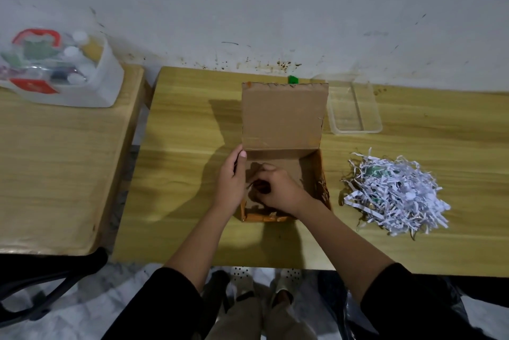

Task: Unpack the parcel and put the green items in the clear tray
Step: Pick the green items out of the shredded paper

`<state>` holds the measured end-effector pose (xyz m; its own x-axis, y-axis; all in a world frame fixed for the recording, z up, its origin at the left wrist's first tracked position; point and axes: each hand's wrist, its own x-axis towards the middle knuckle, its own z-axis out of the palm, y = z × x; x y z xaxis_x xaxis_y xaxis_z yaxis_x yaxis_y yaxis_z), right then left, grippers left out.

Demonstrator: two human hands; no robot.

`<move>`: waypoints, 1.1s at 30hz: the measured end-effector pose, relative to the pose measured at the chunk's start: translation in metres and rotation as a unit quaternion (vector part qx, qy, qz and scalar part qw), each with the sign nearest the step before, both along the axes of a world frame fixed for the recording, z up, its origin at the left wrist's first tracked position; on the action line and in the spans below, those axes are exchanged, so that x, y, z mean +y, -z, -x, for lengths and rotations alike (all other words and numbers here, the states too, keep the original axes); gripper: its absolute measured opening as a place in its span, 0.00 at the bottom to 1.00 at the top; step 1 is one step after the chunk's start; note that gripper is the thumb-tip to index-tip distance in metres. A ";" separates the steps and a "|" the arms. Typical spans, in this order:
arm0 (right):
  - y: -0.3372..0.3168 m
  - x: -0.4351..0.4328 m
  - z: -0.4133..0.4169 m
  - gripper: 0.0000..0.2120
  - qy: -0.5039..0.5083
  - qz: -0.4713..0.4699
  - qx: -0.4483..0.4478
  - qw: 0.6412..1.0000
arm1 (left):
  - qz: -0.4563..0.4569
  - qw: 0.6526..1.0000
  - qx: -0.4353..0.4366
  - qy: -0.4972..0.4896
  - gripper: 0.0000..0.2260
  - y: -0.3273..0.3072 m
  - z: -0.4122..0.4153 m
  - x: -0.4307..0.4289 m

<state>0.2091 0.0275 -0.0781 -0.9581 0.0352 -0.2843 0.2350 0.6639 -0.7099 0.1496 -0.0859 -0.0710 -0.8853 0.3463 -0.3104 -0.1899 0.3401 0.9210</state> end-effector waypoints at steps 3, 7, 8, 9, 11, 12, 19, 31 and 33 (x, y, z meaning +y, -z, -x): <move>0.001 -0.004 0.000 0.16 -0.046 0.017 -0.007 0.999 | 0.001 1.000 0.007 -0.003 0.19 0.003 0.000 0.000; 0.005 -0.004 0.006 0.14 -0.070 0.023 -0.007 0.997 | 0.000 1.000 0.007 -0.014 0.18 0.003 -0.001 0.000; 0.007 -0.004 0.007 0.12 -0.071 0.028 -0.007 0.997 | 0.000 1.000 0.007 -0.017 0.18 0.002 -0.002 0.001; 0.008 -0.005 0.008 0.10 -0.073 0.036 -0.008 0.997 | 0.000 1.000 0.008 -0.019 0.18 0.002 -0.002 0.001; 0.011 -0.005 0.009 0.07 -0.075 0.051 -0.007 0.996 | -0.005 1.000 0.008 -0.020 0.18 0.002 -0.002 0.001; 0.011 -0.006 0.009 0.06 -0.077 0.054 -0.005 0.996 | -0.006 1.000 0.006 -0.018 0.18 0.001 -0.002 0.001; 0.011 -0.006 0.007 0.07 -0.075 0.070 0.010 0.995 | 0.001 1.000 0.010 -0.008 0.18 -0.002 -0.002 0.000; -0.031 0.041 -0.014 0.03 0.082 0.023 0.136 0.987 | 0.113 0.965 0.233 -0.043 0.15 -0.018 -0.007 0.004; -0.042 0.058 -0.025 0.03 0.112 0.015 0.157 0.981 | 0.108 0.957 0.261 -0.069 0.14 -0.033 -0.009 0.016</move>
